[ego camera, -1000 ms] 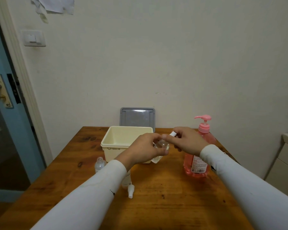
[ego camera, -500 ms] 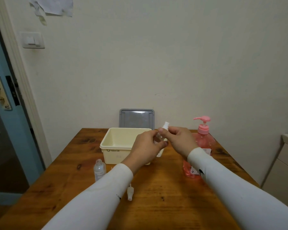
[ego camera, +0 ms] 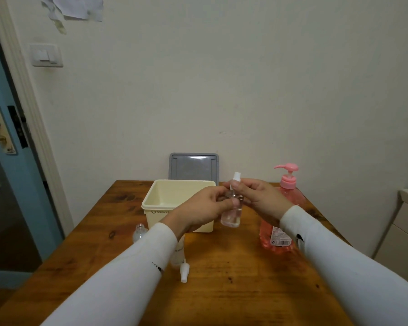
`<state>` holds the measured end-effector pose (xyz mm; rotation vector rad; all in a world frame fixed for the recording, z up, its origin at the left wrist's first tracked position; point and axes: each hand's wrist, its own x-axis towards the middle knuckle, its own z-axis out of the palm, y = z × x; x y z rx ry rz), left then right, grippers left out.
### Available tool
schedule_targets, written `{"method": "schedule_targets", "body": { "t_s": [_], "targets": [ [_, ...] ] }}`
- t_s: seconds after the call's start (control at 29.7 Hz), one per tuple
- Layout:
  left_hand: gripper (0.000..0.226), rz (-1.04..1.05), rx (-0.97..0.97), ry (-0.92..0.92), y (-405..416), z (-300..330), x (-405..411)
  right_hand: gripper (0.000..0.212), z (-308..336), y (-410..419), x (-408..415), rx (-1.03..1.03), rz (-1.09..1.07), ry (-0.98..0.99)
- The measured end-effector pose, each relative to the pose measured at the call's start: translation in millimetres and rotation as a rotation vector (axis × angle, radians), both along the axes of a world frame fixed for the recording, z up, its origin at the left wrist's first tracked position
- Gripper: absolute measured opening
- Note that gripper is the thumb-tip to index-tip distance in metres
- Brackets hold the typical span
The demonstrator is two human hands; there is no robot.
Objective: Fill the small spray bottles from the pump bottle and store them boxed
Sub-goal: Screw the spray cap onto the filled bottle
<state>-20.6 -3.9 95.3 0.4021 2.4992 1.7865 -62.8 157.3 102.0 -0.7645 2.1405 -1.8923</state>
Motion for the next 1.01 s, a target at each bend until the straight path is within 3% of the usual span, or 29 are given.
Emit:
{"method": "schedule_targets", "body": {
  "t_s": [0.44, 0.61, 0.77, 1.01],
  "targets": [
    [0.032, 0.219, -0.148, 0.164, 9.9, -16.7, -4.3, 0.033, -11.0, -15.9, 2.7, 0.261, -0.333, 0.291],
    [0.038, 0.271, -0.207, 0.154, 10.6, -24.6, -7.7, 0.030, -22.5, -17.9, 3.3, 0.238, -0.306, 0.267],
    [0.035, 0.262, -0.139, 0.094, 12.4, -41.8, -6.1, 0.028, -35.0, -13.6, 3.1, 0.313, -0.240, 0.220],
    [0.031, 0.310, -0.104, 0.024, 19.4, -65.8, -10.8, 0.038, -48.5, -6.0, 8.3, 0.280, -0.210, 0.124]
  ]
}}
